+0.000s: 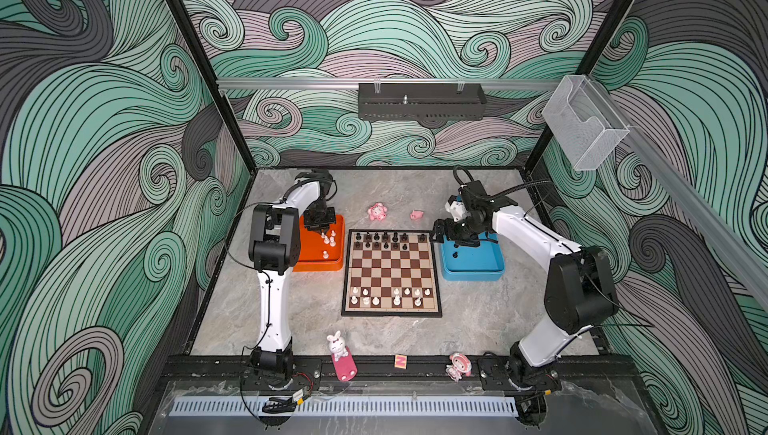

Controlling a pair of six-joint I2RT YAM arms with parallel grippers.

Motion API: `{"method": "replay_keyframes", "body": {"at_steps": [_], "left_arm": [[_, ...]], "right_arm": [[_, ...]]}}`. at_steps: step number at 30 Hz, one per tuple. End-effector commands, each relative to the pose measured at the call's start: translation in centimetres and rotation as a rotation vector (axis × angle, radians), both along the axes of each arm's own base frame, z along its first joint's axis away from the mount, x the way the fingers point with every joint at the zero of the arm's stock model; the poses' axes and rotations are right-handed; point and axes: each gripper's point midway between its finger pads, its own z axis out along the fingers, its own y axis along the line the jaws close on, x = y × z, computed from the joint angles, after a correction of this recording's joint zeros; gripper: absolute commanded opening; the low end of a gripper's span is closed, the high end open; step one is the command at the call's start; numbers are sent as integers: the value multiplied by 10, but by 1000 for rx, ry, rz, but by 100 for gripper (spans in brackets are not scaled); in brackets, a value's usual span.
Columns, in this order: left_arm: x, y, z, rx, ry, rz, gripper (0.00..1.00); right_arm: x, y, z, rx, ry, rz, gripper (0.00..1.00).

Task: Set up the chess pieces on the board
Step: 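Lower the left gripper into the orange bin and close on a white piece, then lift the white piece with the left gripper and carry it over the board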

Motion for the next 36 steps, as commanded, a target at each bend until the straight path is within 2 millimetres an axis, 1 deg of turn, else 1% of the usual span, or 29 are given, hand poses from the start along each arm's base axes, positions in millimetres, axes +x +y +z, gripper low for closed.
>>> {"method": "replay_keyframes", "body": {"at_steps": [1, 10, 16, 21, 23, 26, 29, 33, 36], "left_arm": [[-1, 5, 27, 30, -30, -13, 14], [-10, 11, 76, 44, -106, -41, 12], [-27, 6, 93, 36, -108, -72, 12], [-45, -8, 107, 37, -106, -131, 12], [-51, -20, 113, 26, -112, -163, 12], [-64, -51, 120, 9, -120, -251, 12], [-81, -86, 121, 3, -100, -339, 12], [-106, -136, 119, -60, -89, -439, 12], [-127, -162, 113, -67, -58, -504, 12]], "right_arm": [[3, 0, 9, 11, -22, 2, 97], [2, -4, 18, 14, -48, -9, 97], [-1, -6, 24, 17, -59, -17, 97], [-4, -11, 29, 30, -67, -30, 97], [-4, -14, 32, 46, -68, -43, 97], [-5, -23, 34, 46, -76, -63, 97], [-6, -33, 37, 53, -80, -91, 97], [-9, -44, 39, 60, -81, -112, 97], [-12, -49, 38, 62, -78, -119, 97]]}}
